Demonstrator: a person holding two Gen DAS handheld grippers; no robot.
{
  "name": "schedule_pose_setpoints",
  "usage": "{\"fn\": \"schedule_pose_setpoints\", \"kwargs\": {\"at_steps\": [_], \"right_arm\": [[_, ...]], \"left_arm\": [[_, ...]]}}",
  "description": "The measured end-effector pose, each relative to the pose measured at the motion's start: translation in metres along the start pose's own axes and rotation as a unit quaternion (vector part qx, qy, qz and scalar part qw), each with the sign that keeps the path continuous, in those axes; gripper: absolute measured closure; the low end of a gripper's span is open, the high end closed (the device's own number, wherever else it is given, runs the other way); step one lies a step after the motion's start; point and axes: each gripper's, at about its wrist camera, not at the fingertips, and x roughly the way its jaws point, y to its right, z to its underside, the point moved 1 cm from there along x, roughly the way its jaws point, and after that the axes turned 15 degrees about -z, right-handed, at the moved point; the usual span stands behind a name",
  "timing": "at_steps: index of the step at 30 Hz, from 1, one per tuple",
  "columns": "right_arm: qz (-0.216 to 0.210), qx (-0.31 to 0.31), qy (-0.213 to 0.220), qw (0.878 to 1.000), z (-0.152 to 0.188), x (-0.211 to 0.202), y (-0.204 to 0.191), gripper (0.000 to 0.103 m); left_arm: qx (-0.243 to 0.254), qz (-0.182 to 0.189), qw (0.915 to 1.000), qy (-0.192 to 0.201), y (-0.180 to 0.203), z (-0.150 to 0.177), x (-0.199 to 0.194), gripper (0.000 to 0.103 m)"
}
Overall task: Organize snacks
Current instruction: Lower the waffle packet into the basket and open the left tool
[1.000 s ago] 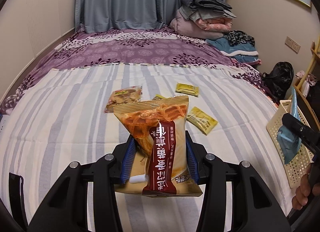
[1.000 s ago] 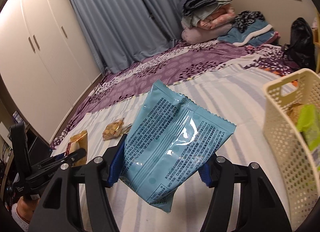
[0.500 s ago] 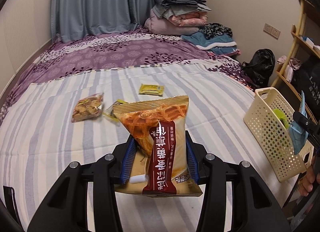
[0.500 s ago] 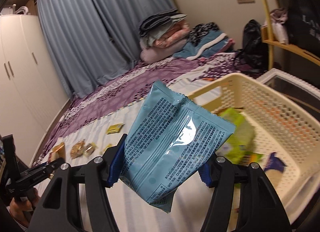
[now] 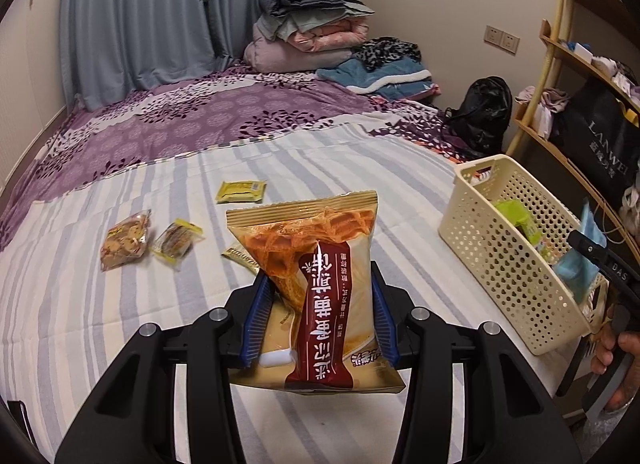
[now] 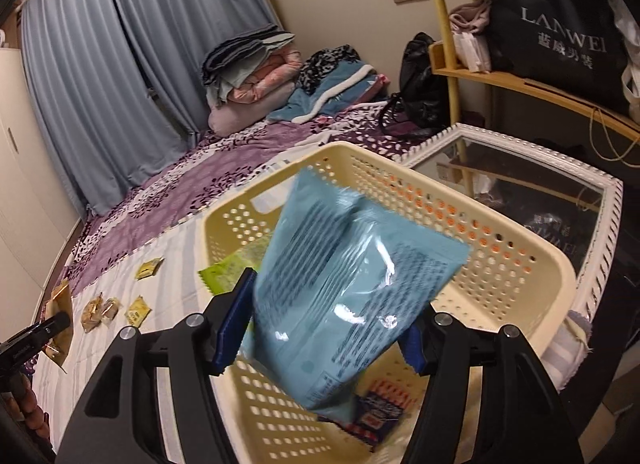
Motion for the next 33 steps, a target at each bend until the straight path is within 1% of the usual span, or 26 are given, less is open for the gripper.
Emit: {"fn": "schedule_pose_setpoints", "kwargs": {"at_steps": [1,2,9,15,18,23,27,33], "right_arm": [[0.002,0.004,0.006,1.0,0.001,-0.004,0.003,0.027],[0.003,0.008,0.011,1.0,0.0,-0.006,0.005,0.023],[0.008,0.018,0.035,0.999,-0.004,-0.019,0.016,0.023],[0.028,0.003,0.059,0.998,-0.009,-0.029,0.02,0.023],[0.031,0.007,0.068,0.997,-0.011,-0.034,0.026,0.023],[0.038,0.019,0.082,0.996,-0.011,-0.044,0.038,0.023],[0.041,0.02,0.088,0.995,-0.014,-0.049,0.042,0.023],[0.051,0.028,0.102,0.993,-0.015,-0.06,0.05,0.023]], "left_arm": [[0.004,0.003,1.0,0.001,0.003,-0.001,-0.001,0.056],[0.009,0.005,0.9999,0.003,0.008,-0.002,-0.002,0.056],[0.045,0.029,0.9985,0.016,0.046,-0.014,-0.01,0.056],[0.084,0.059,0.9944,0.024,0.092,-0.02,-0.017,0.056],[0.111,0.075,0.9907,0.025,0.117,-0.021,-0.019,0.056],[0.142,0.117,0.9827,0.026,0.159,-0.023,-0.026,0.056],[0.172,0.145,0.9739,0.033,0.193,-0.021,-0.035,0.056],[0.19,0.197,0.9612,0.035,0.233,-0.017,-0.045,0.056]]}}
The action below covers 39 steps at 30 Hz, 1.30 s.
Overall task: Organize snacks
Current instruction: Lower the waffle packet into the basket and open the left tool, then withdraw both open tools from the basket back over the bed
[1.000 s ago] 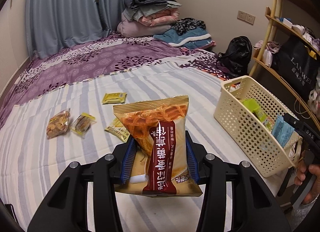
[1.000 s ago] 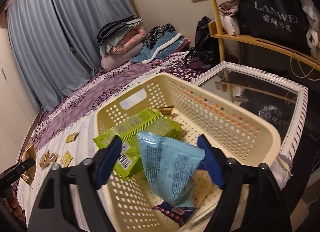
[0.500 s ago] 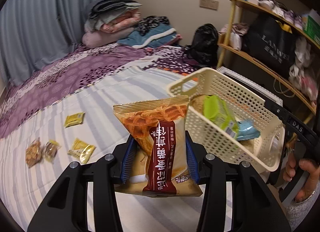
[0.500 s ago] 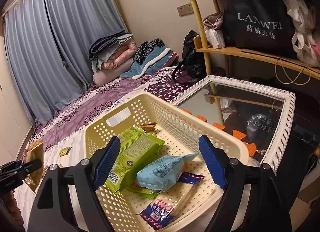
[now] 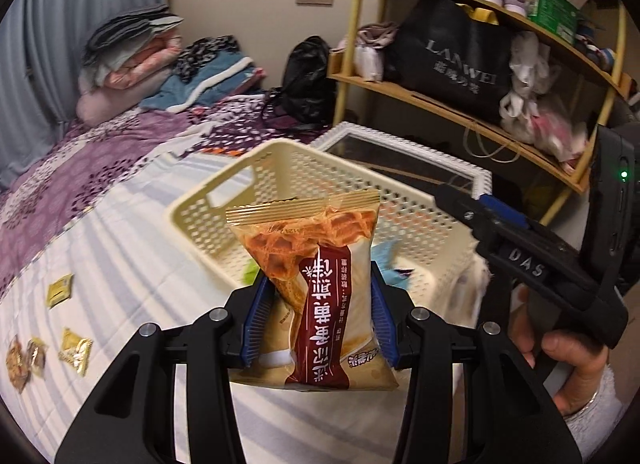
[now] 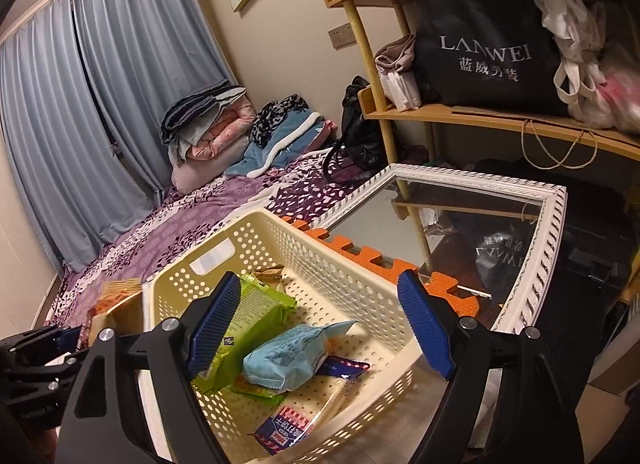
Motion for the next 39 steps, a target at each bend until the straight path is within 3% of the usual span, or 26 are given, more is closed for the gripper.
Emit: {"fn": "schedule_pose_setpoints", "kwargs": {"at_steps": [6,7,8,9,10,19,27,34,39], "right_arm": [[0.018,0.016,0.009,1.0,-0.001,-0.007,0.013,0.022],[0.02,0.018,0.01,1.0,-0.002,-0.008,0.014,0.022],[0.022,0.019,0.011,1.0,-0.002,-0.009,0.015,0.022],[0.022,0.02,0.012,0.999,-0.003,-0.01,0.016,0.022],[0.023,0.02,0.014,0.999,-0.003,-0.01,0.016,0.021],[0.011,0.014,0.001,1.0,-0.001,-0.005,0.004,0.016],[-0.006,-0.008,-0.014,1.0,0.001,0.005,-0.023,0.016],[-0.031,-0.026,-0.034,0.999,0.005,0.015,-0.051,0.015],[-0.05,-0.045,-0.045,0.997,0.01,0.02,-0.072,0.011]], "left_arm": [[-0.008,0.046,0.9989,-0.004,0.027,-0.003,0.012,0.055],[-0.01,0.053,0.9985,-0.008,0.029,-0.003,0.014,0.046],[-0.012,0.058,0.9982,-0.01,0.03,-0.002,0.015,0.024],[-0.016,0.061,0.9979,-0.009,0.029,-0.002,0.015,0.011],[-0.022,0.063,0.9978,-0.002,0.029,-0.001,0.014,0.006],[-0.066,0.039,0.997,-0.006,-0.008,0.005,0.013,0.006],[-0.083,-0.011,0.9965,-0.001,-0.045,0.012,0.008,0.004],[-0.077,-0.076,0.9941,0.006,-0.07,0.022,-0.003,0.004],[-0.085,-0.096,0.9917,0.005,-0.088,0.032,-0.01,0.003]]}}
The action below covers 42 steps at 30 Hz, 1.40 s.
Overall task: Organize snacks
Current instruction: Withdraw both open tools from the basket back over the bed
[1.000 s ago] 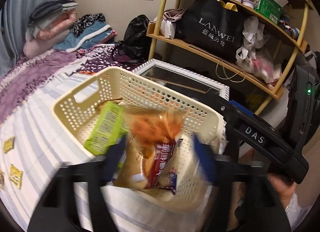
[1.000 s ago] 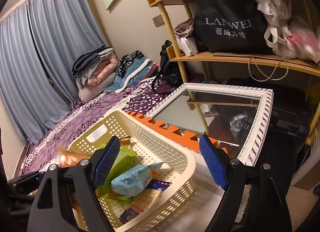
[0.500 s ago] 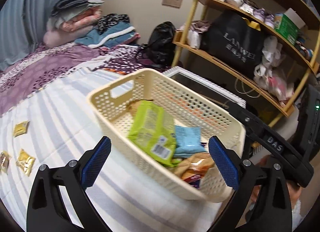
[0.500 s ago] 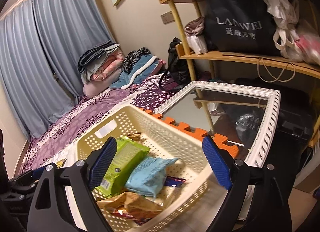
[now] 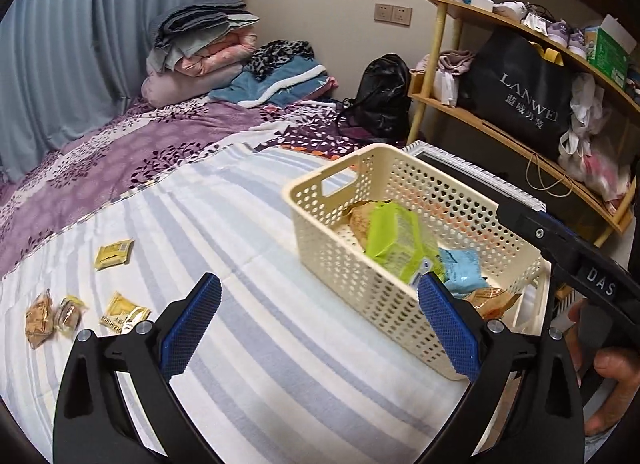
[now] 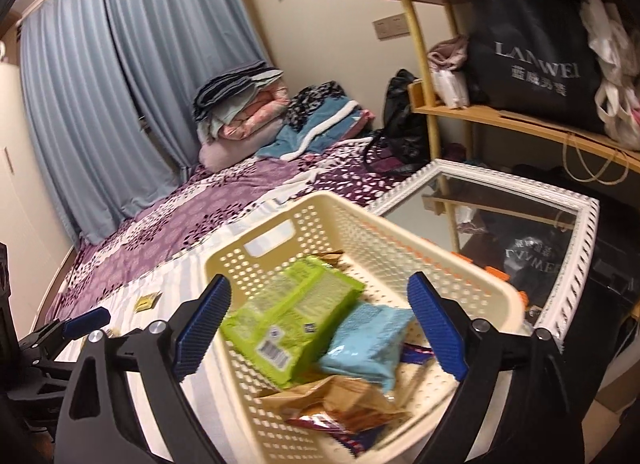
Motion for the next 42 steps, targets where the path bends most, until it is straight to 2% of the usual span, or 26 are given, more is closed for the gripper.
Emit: {"fn": "schedule_pose_setpoints", "kwargs": {"at_steps": [8,25,35,42], "right_arm": [[-0.022,-0.036,-0.027,0.999,0.009,0.012,-0.036,0.01],[-0.051,-0.114,-0.064,0.99,0.039,0.035,-0.104,0.01],[-0.073,-0.167,-0.113,0.977,0.077,0.063,-0.136,0.01],[-0.096,-0.189,-0.154,0.965,0.102,0.089,-0.151,0.01]], "left_arm": [[-0.016,-0.026,0.9995,-0.001,-0.027,0.008,-0.005,0.003],[-0.072,-0.052,0.9959,-0.017,-0.091,0.041,-0.011,0.003],[-0.129,-0.091,0.986,-0.055,-0.146,0.085,0.0,0.003],[-0.173,-0.119,0.9743,-0.081,-0.187,0.112,0.008,0.003]]}}
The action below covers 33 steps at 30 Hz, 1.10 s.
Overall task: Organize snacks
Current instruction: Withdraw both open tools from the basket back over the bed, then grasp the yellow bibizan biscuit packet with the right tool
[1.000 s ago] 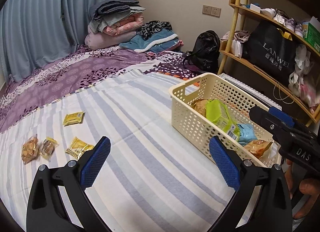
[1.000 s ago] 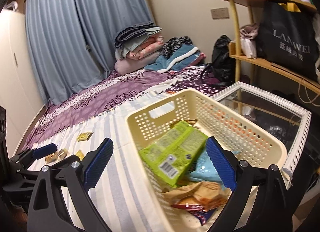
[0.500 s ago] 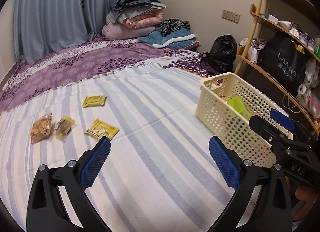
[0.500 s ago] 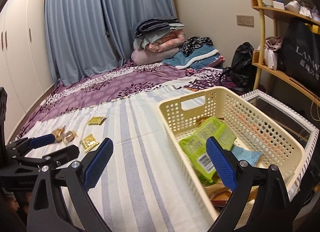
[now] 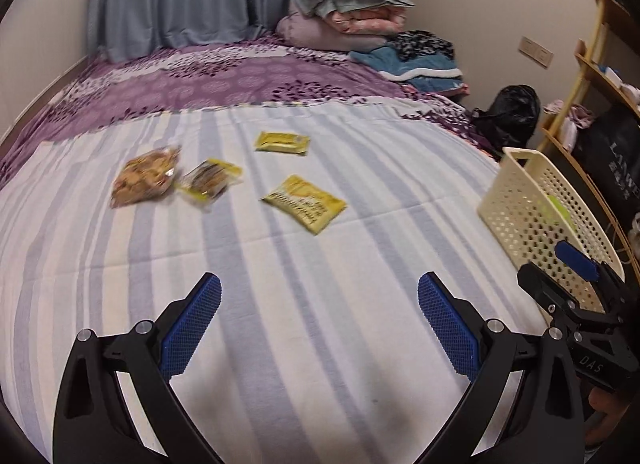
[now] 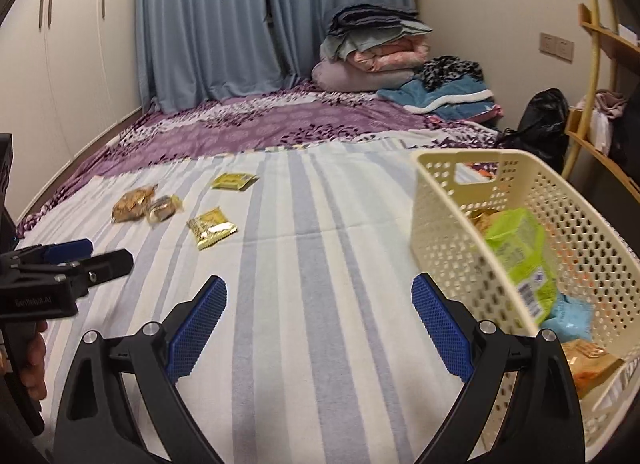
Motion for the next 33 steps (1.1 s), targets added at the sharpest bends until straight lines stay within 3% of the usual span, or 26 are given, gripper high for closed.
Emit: {"fn": "schedule_pose_setpoints", "kwargs": {"at_steps": [9,16,23,30,33], "right_arm": [[-0.055,-0.023,-0.05,0.997,-0.005,0.058,-0.02,0.01],[-0.102,-0.067,-0.095,0.988,-0.02,0.119,-0.046,0.01],[-0.125,-0.071,-0.139,0.98,-0.036,0.179,-0.06,0.02],[-0.14,-0.106,-0.157,0.972,-0.052,0.211,-0.077,0.027],[-0.139,-0.098,-0.173,0.97,-0.056,0.226,-0.074,0.037]], "left_arm": [[-0.039,-0.033,0.9984,-0.024,-0.048,0.011,0.021,0.003],[-0.056,-0.051,0.9965,-0.036,-0.07,0.016,0.033,0.003],[-0.059,-0.064,0.9952,-0.044,-0.082,0.017,0.043,0.003],[-0.059,-0.076,0.9942,-0.048,-0.093,0.012,0.054,0.003],[-0.057,-0.081,0.9938,-0.05,-0.095,0.009,0.06,0.003]]}}
